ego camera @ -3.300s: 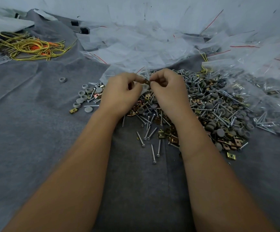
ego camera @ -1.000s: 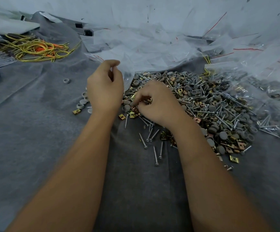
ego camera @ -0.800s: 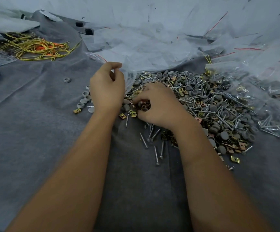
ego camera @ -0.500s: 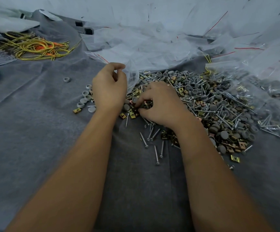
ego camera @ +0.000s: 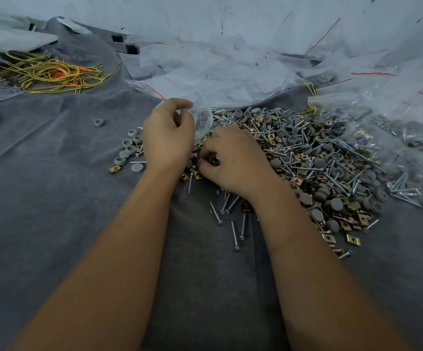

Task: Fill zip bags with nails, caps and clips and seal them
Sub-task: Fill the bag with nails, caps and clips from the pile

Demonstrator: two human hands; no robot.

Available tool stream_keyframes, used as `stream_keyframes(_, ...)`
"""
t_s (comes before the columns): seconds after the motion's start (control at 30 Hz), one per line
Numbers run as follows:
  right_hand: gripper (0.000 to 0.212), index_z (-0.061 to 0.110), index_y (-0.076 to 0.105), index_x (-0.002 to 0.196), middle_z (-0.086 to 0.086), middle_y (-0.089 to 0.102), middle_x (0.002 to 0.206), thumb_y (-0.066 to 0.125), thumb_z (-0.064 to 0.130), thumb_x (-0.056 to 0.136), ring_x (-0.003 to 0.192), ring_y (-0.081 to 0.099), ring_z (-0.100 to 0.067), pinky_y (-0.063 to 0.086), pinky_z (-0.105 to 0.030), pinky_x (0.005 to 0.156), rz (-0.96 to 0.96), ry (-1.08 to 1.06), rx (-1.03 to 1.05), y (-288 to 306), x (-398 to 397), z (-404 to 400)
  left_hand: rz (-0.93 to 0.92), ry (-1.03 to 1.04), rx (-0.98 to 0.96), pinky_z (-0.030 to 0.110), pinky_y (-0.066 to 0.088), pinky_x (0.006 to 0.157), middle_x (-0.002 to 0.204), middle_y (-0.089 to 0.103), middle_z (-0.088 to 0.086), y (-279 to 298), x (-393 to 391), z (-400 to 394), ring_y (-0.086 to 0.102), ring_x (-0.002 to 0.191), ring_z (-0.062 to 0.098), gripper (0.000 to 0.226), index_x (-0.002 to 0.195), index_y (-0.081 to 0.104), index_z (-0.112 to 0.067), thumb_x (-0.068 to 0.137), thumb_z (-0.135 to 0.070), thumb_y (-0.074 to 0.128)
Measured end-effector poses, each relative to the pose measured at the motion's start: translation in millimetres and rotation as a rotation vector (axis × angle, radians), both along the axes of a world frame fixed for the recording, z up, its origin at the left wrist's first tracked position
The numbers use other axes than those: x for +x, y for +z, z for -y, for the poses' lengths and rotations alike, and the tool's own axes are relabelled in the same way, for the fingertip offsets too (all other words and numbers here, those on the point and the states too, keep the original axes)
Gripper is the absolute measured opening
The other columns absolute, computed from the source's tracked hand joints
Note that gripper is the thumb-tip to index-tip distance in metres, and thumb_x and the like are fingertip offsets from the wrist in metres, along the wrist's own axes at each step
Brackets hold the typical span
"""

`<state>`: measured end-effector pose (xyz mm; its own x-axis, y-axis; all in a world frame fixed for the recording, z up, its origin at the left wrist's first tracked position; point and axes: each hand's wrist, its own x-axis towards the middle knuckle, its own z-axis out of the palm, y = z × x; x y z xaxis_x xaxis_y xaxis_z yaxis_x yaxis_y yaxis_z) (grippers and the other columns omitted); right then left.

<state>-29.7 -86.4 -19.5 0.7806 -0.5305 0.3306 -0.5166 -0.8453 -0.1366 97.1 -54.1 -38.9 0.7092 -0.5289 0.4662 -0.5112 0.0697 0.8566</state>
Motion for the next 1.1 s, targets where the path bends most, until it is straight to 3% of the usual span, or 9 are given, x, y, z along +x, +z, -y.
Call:
stream_keyframes(0.17,0.018,0.020,0.073,0.093,0.003,0.046,0.087,0.059,0.031,0.089,0.102,0.049,-0.022,0.033,-0.034,0.089,0.018,-0.018,0.014,-0.9,0.8,1.4,-0.086,-0.009,-0.030,0.019,0.032,0.050,0.046,0.047,-0.016,0.4,1.3,1.1,0.041,0.044,0.002,0.027,0.102,0.071,-0.019,0.088,-0.014,0.048)
stream_keyframes(0.37,0.009,0.025,0.074,0.084,0.003,0.059,0.090,0.065,0.022,0.082,0.095,0.054,-0.019,0.044,-0.037,0.089,0.191,-0.055,0.147,8.3,-9.0,4.2,-0.179,0.031,-0.076,0.026,0.032,0.054,0.053,0.043,-0.008,2.4,5.0,1.0,0.036,0.046,0.008,0.025,0.100,0.070,-0.019,0.089,-0.013,0.049)
stream_keyframes(0.5,0.020,0.035,0.076,0.089,0.001,0.058,0.096,0.076,0.025,0.072,0.103,0.049,-0.020,0.039,-0.038,0.093,0.039,0.115,0.319,14.3,-8.4,-2.4,-0.191,0.024,-0.081,0.027,0.032,0.055,0.055,0.043,-0.005,3.6,4.3,0.7,0.036,0.047,0.009,0.024,0.100,0.070,-0.017,0.090,-0.012,0.049)
stream_keyframes(0.67,0.020,0.037,0.075,0.093,0.006,0.059,0.098,0.077,0.032,0.074,0.106,0.046,-0.018,0.034,-0.036,0.096,-0.030,0.075,0.177,13.2,-7.2,-0.4,-0.194,0.022,-0.073,0.026,0.032,0.054,0.054,0.044,-0.006,3.8,3.2,0.0,0.036,0.047,0.009,0.025,0.100,0.070,-0.018,0.089,-0.011,0.049)
stream_keyframes(0.8,0.013,0.029,0.075,0.089,0.008,0.065,0.093,0.072,0.031,0.077,0.101,0.050,-0.017,0.026,-0.027,0.089,-0.007,0.104,0.087,9.1,-3.6,-3.8,-0.197,0.012,-0.064,0.026,0.034,0.053,0.054,0.044,-0.006,4.2,2.6,0.2,0.037,0.046,0.008,0.025,0.099,0.069,-0.020,0.089,-0.010,0.049)
stream_keyframes(1.1,0.014,0.024,0.068,0.090,0.004,0.063,0.098,0.057,0.033,0.086,0.106,0.052,-0.019,0.031,-0.034,0.096,-0.075,0.118,-0.077,1.2,5.8,-13.3,-0.161,0.022,-0.046,0.022,0.030,0.048,0.054,0.045,-0.008,3.2,3.1,0.1,0.037,0.043,0.003,0.026,0.101,0.071,-0.018,0.089,-0.010,0.049)
